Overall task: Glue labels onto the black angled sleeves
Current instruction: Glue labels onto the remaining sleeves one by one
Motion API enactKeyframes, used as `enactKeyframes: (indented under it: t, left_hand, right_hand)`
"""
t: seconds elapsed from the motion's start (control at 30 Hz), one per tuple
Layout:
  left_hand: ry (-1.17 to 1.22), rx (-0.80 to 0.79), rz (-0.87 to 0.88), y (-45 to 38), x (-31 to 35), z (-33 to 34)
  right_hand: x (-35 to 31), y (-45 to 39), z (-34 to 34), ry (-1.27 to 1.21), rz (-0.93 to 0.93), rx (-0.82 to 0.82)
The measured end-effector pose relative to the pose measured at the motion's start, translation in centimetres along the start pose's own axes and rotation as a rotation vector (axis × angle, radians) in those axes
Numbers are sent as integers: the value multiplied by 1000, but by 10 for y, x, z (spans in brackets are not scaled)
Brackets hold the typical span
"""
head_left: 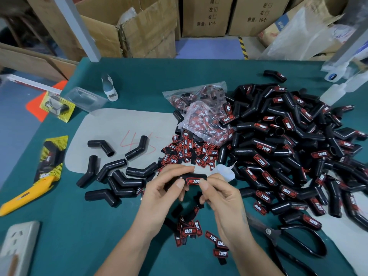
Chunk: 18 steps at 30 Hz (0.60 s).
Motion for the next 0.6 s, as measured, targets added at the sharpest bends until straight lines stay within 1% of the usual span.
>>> enactKeyframes:
  t: [0.1,0.27,0.33,0.47,0.6]
  left_hand:
    - [-48,32,6,0,0,-1]
    - [-5,81,0,0,0,-6]
    - [-67,69,32,0,4,-3]
    - [-255,5,200,4,15,8]
    - [-245,20,194,2,15,4]
  right_hand:
    - [-2,1,1,39,-18,-8]
    - [-4,3,7,126,-36,-49]
    - [-5,3,9,142,-30,-55]
    - [-4,3,3,150,-29,11]
    - [-6,3,3,182,-46,-3]
Point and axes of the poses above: each hand's wrist, its own y-axis away from the middle knuckle, its own z-axis out of the palm, x = y × z, the point moved 9 cm from there along -y, towards the middle knuckle, and after that the axes turned 1 degree about -z, right-handed, at the moved point
